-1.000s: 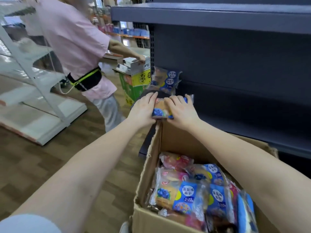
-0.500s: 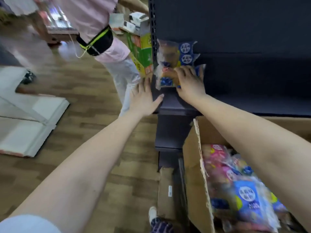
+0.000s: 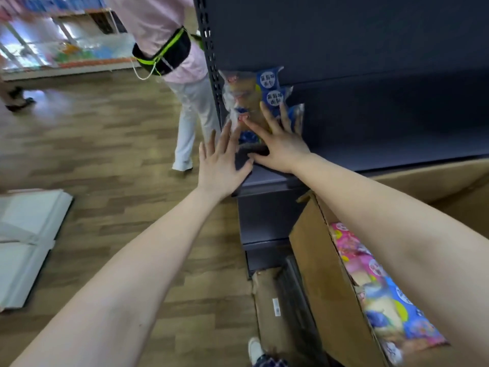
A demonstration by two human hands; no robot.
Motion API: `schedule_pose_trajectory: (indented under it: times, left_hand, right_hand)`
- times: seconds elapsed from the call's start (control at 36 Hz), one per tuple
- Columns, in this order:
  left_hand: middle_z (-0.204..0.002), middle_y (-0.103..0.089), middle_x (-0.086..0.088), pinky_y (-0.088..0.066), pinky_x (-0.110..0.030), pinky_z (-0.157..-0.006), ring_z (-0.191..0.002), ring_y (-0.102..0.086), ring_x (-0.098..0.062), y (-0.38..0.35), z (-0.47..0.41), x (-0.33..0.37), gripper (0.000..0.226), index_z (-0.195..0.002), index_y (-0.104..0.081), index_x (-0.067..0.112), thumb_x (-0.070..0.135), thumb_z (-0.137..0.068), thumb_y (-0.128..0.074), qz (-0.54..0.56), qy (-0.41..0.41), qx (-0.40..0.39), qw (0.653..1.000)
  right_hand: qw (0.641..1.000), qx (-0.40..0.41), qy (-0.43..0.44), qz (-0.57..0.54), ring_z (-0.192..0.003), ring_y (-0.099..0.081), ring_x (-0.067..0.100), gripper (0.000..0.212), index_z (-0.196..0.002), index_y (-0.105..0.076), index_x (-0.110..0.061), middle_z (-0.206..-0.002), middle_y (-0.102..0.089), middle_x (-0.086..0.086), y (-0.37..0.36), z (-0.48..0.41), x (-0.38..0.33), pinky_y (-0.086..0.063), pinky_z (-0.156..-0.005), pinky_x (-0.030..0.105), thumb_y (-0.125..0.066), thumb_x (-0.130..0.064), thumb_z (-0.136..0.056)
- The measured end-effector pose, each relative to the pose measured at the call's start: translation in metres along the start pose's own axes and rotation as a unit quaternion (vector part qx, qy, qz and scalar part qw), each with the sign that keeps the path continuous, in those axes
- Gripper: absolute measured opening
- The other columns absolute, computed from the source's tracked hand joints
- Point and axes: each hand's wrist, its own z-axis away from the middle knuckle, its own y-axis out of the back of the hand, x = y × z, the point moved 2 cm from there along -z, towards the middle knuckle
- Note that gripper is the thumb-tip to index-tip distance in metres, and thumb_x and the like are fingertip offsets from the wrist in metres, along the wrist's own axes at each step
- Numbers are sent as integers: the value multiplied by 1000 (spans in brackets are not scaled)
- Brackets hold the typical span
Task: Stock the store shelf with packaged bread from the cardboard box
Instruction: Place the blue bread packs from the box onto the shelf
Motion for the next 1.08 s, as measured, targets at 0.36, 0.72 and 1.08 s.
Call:
schedule_pose_trajectory:
  times: [0.36, 0.72, 1.08]
  left_hand:
    - [-160, -16, -5, -16, -54, -113, -145, -12, -36, 12, 12, -11, 81, -152, -19, 22, 65, -84, -25, -6, 43, 5, 999]
    - [-160, -15, -4, -18, -53, -115, -144, -14, -36, 34, 33, 60, 76, -153, -15, 17, 51, -92, -45, 27, 90, 22, 995]
    - [-145, -45, -5, -37, -39, -104, -130, -44, -25, 22, 54, 205, 62, -147, -32, 16, 37, -92, -52, 84, -24, 42, 995]
  right_hand:
    - [1000, 6, 2, -29, -143, 24, 27, 65, -148, -1, -46, -158, 17, -6, 10, 5, -4, 9, -112, 58, -34, -58, -93]
    - [996, 77, 17, -32, -147, 5, 24, 58, -151, -18, -30, -160, -4, -2, 44, 71, 45, 1, -113, 61, -39, -41, -98]
    - [976, 191, 108, -3, -90, -59, 32, 40, -117, -58, -4, -104, -60, 14, 83, 190, 136, -50, -71, 39, -43, -27, -88]
